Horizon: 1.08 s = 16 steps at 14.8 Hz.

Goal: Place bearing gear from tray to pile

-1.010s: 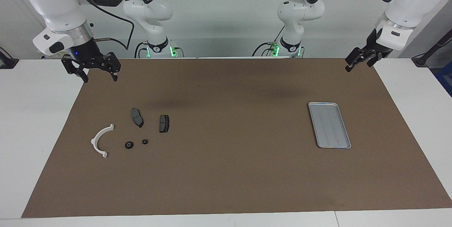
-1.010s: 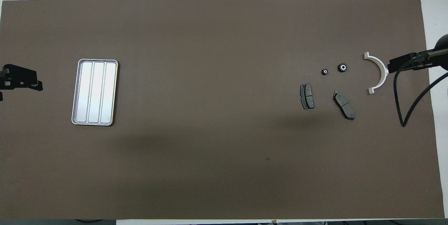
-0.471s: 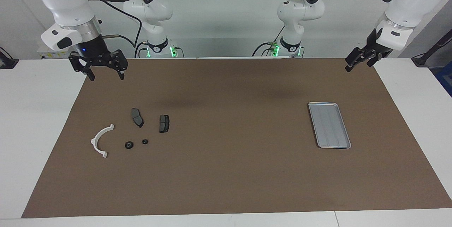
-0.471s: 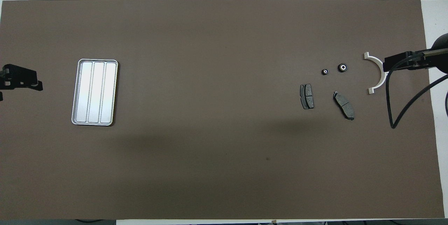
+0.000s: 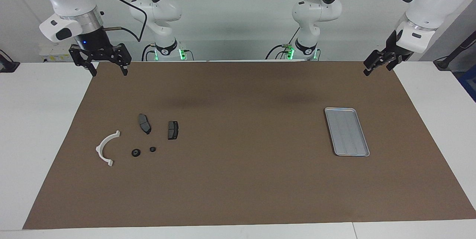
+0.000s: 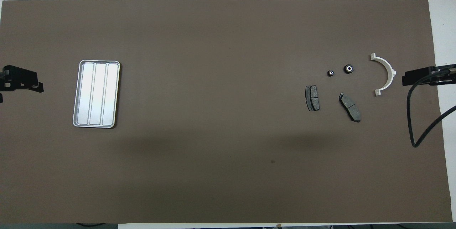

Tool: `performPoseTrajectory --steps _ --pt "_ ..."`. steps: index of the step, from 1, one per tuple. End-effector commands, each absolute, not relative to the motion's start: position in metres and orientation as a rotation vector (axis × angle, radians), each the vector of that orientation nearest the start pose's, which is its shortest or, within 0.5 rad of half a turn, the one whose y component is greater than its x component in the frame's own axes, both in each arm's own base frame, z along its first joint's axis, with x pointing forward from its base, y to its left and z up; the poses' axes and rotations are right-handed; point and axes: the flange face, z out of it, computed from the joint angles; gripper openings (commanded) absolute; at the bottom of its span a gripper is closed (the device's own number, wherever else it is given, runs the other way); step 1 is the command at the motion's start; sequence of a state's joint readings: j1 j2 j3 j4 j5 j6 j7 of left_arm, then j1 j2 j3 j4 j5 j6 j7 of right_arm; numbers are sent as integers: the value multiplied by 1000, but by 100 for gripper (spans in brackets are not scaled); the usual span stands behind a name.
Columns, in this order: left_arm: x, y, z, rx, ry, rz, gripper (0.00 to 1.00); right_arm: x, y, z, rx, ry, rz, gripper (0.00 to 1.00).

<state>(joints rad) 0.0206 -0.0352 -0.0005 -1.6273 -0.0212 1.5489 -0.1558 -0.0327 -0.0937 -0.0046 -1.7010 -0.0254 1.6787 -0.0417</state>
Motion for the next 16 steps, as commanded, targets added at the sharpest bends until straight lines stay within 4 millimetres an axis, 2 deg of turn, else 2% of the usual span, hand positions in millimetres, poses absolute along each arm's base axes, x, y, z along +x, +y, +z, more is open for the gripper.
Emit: performPoseTrajectory --steps 1,11,16 --pt "536 8 617 -3163 -265 81 100 527 -22 623 -3168 -19 -137 100" --pt "536 7 617 -3164 -262 81 100 546 -23 642 -3171 -9 -169 100" --pt "536 8 617 -3163 -267 81 100 545 -24 643 -3159 -3 -156 100"
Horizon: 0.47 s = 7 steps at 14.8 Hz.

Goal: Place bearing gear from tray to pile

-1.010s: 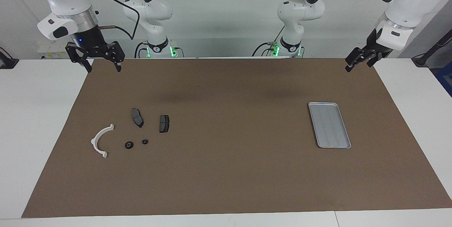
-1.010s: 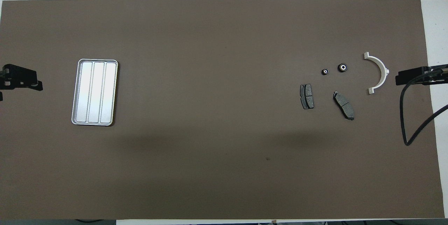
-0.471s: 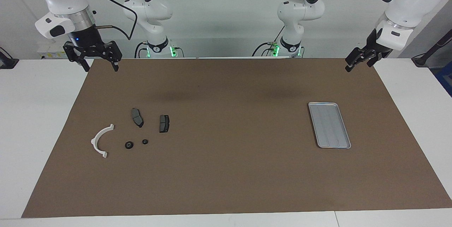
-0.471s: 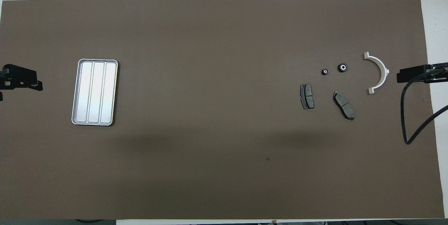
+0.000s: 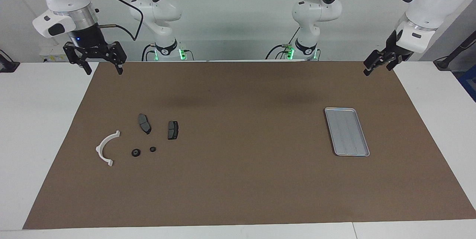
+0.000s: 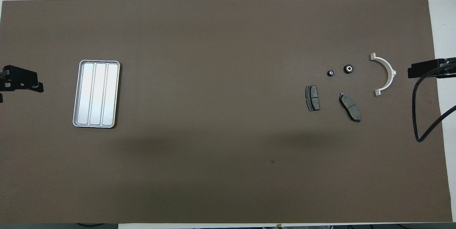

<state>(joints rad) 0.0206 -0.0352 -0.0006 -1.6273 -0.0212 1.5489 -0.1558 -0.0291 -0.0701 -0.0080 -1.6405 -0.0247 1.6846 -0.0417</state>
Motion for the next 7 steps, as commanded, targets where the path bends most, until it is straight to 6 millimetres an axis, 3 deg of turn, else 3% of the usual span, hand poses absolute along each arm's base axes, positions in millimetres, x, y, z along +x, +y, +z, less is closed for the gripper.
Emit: performPoseTrajectory --steps 1,7 --pt "536 8 617 -3163 -265 81 100 543 -24 641 -3160 -1 -135 100" --pt "536 8 617 -3163 -267 81 100 538 -24 639 -3163 2 -59 100"
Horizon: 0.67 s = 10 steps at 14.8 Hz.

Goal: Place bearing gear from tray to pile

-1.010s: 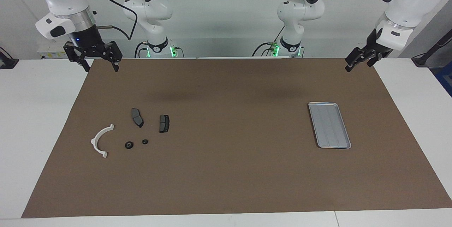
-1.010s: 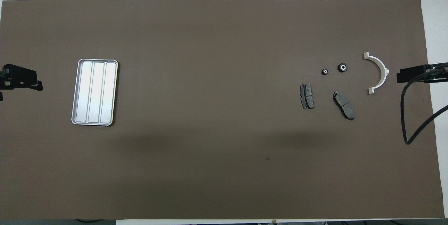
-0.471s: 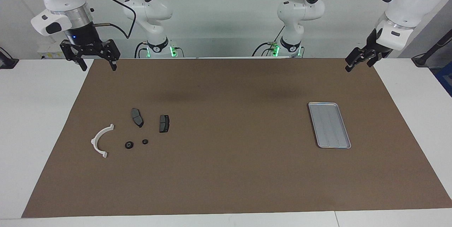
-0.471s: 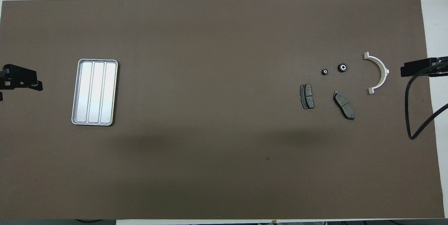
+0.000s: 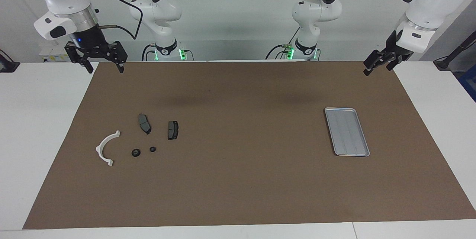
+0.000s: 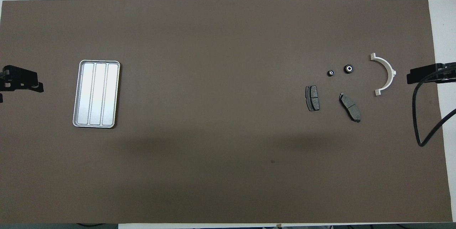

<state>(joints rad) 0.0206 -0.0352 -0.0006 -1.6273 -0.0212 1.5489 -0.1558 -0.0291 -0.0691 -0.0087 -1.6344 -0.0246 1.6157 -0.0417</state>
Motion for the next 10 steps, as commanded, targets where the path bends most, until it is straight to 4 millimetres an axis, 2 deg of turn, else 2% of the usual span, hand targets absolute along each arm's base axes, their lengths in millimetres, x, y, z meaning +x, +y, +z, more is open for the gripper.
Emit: performPoseTrajectory --steps 1,10 --pt "536 8 617 -3164 -262 81 100 537 -24 637 -3166 5 -47 100" --pt "536 8 617 -3163 -265 81 100 534 -24 634 -3162 10 -6 100"
